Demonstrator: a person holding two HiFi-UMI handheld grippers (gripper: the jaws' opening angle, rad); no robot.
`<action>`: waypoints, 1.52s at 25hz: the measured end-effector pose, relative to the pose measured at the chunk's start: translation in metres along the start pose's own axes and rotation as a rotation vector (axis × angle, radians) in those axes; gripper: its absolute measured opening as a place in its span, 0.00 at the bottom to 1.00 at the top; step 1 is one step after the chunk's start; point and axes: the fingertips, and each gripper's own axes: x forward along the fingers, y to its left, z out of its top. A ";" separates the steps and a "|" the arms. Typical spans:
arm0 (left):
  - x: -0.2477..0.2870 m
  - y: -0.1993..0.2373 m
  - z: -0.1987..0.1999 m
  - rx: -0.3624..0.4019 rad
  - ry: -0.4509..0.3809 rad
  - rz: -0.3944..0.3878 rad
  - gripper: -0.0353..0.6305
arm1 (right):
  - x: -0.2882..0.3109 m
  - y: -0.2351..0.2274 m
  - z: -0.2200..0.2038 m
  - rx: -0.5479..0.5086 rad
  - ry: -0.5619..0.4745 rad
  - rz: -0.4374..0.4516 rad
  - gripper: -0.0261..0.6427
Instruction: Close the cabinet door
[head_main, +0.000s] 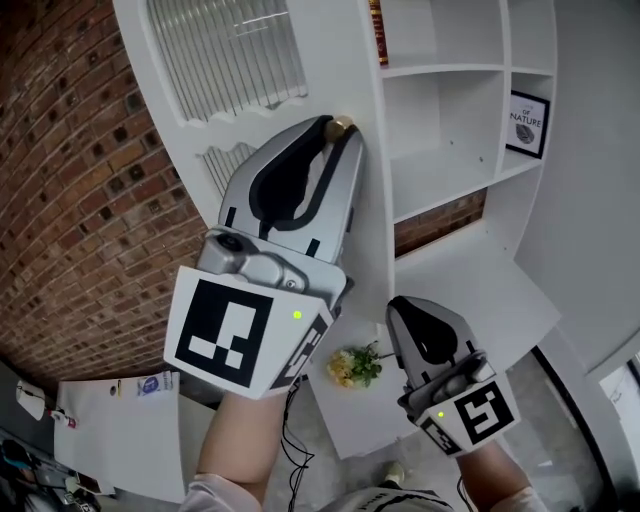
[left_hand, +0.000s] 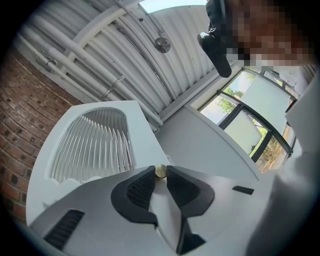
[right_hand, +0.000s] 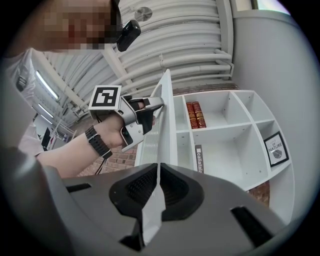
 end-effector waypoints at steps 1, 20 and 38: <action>0.005 0.000 -0.004 -0.002 0.001 0.003 0.18 | 0.003 -0.004 -0.002 0.001 0.003 0.002 0.07; 0.076 0.030 -0.064 0.040 0.036 0.089 0.19 | 0.069 -0.071 -0.031 0.002 0.025 0.018 0.07; 0.108 0.060 -0.100 0.132 0.111 0.214 0.19 | 0.103 -0.094 -0.047 0.014 0.030 0.040 0.07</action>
